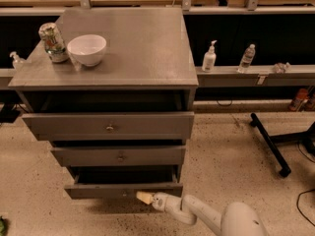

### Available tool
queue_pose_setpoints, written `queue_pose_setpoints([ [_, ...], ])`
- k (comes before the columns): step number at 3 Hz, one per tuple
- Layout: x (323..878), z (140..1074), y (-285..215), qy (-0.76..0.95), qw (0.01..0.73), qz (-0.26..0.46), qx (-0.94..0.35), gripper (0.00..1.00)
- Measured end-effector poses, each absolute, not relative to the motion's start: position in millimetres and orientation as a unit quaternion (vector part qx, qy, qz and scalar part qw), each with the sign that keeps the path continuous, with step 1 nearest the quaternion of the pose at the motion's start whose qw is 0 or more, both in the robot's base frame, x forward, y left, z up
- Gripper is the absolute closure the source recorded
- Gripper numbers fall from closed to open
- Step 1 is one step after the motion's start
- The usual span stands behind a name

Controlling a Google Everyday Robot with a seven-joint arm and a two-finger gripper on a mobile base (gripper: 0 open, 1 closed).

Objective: Close bottom drawer

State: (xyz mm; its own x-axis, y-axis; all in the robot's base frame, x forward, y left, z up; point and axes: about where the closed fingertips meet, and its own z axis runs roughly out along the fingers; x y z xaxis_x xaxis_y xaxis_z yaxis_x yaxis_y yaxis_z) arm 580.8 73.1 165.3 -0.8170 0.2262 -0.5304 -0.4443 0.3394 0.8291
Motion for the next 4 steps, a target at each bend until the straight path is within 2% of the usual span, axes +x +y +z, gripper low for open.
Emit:
queue_pose_setpoints([
  [1,612.9,170.2,66.7,0.766,0.303,0.564,-0.06,1.0],
  [2,608.1,170.2,66.4,0.766,0.302,0.564,-0.06,1.0],
  [3,636.2,171.7,60.9,0.77,0.307,0.557,-0.049,1.0],
  [4,635.4,171.8,60.0,0.771,0.308,0.556,-0.048,1.0],
])
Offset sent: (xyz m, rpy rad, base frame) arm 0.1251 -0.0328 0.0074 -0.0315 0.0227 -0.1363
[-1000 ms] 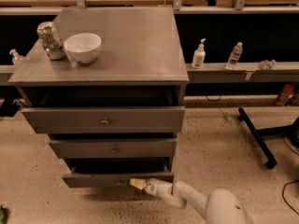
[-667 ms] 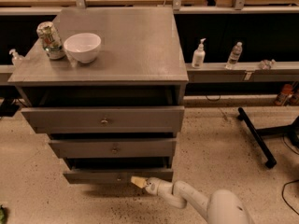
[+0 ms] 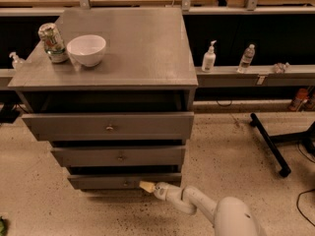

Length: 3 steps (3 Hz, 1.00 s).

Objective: Close bottom drawer

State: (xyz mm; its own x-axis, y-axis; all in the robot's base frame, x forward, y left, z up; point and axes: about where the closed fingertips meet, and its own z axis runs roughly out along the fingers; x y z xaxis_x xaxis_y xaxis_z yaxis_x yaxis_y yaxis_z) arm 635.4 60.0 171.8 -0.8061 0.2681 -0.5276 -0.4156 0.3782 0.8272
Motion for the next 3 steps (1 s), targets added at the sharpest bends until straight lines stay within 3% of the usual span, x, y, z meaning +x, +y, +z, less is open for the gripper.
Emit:
queue_pose_setpoints([
  [3,663.8,173.5,51.7,0.774,0.313,0.549,-0.038,1.0],
])
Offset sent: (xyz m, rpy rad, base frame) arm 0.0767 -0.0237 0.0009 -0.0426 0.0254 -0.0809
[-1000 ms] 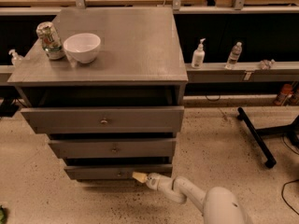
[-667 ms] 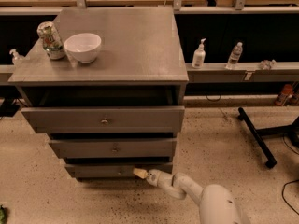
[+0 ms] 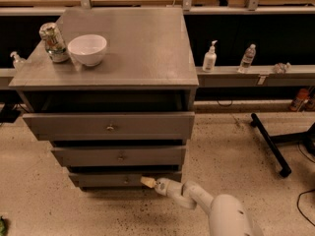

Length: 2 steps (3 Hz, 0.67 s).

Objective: Close bottom drawer

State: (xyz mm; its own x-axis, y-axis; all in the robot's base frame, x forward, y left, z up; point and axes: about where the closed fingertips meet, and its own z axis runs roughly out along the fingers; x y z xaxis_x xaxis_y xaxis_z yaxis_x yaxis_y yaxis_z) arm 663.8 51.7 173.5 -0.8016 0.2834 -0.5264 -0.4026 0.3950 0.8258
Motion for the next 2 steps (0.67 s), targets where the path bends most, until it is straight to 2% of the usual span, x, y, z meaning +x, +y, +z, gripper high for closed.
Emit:
queue_pose_setpoints([
  [2,590.7,173.0,69.0,0.752,0.281,0.591,-0.08,1.0],
])
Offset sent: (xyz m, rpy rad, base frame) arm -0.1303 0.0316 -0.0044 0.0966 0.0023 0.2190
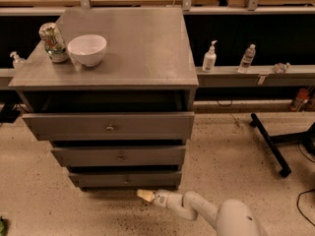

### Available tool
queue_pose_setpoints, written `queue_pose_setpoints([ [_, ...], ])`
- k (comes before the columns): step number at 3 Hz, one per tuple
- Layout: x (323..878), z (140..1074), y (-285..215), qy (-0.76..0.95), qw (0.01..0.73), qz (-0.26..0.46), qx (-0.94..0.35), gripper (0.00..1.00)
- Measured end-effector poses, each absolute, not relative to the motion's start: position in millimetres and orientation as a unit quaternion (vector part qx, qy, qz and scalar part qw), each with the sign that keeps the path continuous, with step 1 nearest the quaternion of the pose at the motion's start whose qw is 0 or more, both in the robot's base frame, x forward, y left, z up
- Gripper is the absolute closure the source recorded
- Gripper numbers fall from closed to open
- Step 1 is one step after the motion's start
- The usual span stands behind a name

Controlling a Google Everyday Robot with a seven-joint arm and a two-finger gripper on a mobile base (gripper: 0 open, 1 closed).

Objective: Close bottom drawer

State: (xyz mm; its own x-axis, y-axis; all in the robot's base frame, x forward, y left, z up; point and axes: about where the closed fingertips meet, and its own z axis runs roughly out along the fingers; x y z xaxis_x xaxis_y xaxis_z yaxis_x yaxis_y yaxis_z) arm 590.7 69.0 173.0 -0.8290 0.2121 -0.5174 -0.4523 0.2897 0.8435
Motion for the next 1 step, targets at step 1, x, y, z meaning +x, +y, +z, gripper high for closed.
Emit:
queue_pose_setpoints([
  [1,588.6,173.4,72.6,0.751,0.279,0.593,-0.081,0.83],
])
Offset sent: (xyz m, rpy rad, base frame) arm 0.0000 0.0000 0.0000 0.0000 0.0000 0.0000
